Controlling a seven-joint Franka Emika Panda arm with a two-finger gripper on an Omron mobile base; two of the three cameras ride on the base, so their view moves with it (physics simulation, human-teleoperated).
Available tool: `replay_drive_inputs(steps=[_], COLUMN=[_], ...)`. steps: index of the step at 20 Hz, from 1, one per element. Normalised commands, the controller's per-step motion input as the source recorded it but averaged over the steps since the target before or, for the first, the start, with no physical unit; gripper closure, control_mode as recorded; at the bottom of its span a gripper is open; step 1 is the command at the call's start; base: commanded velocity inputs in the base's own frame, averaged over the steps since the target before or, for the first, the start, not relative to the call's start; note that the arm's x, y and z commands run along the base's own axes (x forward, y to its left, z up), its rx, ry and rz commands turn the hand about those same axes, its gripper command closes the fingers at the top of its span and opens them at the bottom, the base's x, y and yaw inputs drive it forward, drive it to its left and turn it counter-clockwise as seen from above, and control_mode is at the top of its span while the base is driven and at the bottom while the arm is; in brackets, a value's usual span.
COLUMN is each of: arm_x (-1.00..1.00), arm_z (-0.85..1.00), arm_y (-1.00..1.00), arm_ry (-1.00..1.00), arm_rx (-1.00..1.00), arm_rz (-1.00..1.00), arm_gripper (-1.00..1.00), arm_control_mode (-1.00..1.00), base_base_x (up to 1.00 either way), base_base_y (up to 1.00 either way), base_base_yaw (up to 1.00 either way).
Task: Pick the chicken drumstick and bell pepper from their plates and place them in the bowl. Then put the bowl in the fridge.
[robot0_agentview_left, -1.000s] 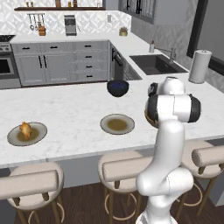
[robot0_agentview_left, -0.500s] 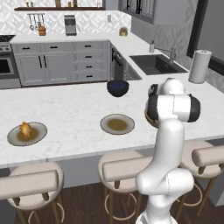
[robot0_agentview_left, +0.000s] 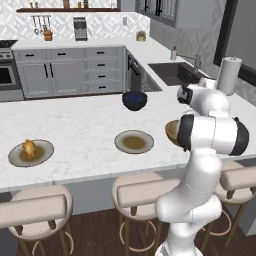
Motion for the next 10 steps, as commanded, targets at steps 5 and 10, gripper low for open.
replay_drive_inputs(steps=[5, 10], arm_x=[-1.00, -1.00], arm_z=[0.54, 0.34], arm_y=[0.43, 0.62], arm_ry=[0.00, 0.00], arm_rx=[0.01, 0.01], arm_rz=[-0.01, -0.01], arm_gripper=[-1.00, -1.00], arm_control_mode=[-1.00, -1.00], base_base_x=[0.00, 0.00], base_base_y=[0.00, 0.00], base_base_yaw=[0.00, 0.00])
